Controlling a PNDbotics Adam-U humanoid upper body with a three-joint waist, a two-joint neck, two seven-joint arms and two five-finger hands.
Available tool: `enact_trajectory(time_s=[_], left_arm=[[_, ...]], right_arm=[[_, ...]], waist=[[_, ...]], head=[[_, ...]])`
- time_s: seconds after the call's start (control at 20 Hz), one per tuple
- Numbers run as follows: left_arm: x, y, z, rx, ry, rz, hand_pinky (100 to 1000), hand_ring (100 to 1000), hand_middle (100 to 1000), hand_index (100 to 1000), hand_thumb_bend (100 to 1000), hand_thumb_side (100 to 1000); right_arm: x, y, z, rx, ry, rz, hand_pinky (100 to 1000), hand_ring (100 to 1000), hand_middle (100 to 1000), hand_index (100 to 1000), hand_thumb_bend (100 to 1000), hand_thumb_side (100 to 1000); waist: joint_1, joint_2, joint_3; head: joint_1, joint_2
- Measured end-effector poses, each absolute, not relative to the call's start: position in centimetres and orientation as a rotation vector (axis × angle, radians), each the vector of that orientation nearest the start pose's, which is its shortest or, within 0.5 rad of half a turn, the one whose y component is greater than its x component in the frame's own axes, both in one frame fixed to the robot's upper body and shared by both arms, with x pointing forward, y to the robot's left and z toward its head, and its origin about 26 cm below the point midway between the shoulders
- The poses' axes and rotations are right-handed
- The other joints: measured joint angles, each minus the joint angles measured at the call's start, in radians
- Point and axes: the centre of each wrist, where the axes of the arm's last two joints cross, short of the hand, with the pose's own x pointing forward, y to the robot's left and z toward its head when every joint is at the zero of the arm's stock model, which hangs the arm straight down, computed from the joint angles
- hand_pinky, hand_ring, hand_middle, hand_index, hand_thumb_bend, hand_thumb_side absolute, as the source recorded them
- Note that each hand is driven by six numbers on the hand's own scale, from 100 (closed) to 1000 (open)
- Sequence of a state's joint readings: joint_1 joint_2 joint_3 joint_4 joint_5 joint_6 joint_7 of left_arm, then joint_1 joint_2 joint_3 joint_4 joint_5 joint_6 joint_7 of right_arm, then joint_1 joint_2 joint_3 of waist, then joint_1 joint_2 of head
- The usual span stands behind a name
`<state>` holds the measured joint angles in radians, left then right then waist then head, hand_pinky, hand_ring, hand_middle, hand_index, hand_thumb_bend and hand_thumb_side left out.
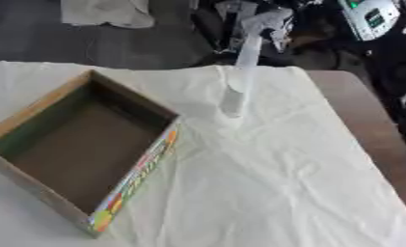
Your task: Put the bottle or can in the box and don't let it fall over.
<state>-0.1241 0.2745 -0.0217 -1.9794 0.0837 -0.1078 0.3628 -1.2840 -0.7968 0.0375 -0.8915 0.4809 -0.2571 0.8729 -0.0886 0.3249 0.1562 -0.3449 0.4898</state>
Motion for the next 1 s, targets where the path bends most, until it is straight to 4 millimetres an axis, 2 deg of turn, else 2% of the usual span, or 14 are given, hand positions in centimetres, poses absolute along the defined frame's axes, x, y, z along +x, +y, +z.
enact_trajectory(time_s=[0.15, 0.75, 1.0], left_arm=[[28.19, 26.49, 14.19, 0.235, -2.21, 0.131, 950, 569, 706, 601, 181, 866], [28.17, 26.5, 14.17, 0.234, -2.207, 0.13, 951, 570, 706, 601, 183, 865], [28.17, 26.5, 14.16, 0.232, -2.205, 0.13, 951, 570, 706, 601, 184, 864]], right_arm=[[43.8, -38.23, 42.04, -0.742, -1.504, 1.471, 732, 513, 553, 726, 218, 155], [43.7, -38.3, 42.3, -0.728, -1.505, 1.458, 721, 509, 550, 722, 198, 160], [43.68, -38.34, 42.32, -0.727, -1.507, 1.457, 716, 507, 551, 721, 229, 178]], waist=[[0.0, -0.003, -0.001], [-0.006, -0.014, -0.003], [-0.007, -0.015, -0.003]], head=[[0.0, 0.0], [0.0, 0.0], [0.001, 0.0]])
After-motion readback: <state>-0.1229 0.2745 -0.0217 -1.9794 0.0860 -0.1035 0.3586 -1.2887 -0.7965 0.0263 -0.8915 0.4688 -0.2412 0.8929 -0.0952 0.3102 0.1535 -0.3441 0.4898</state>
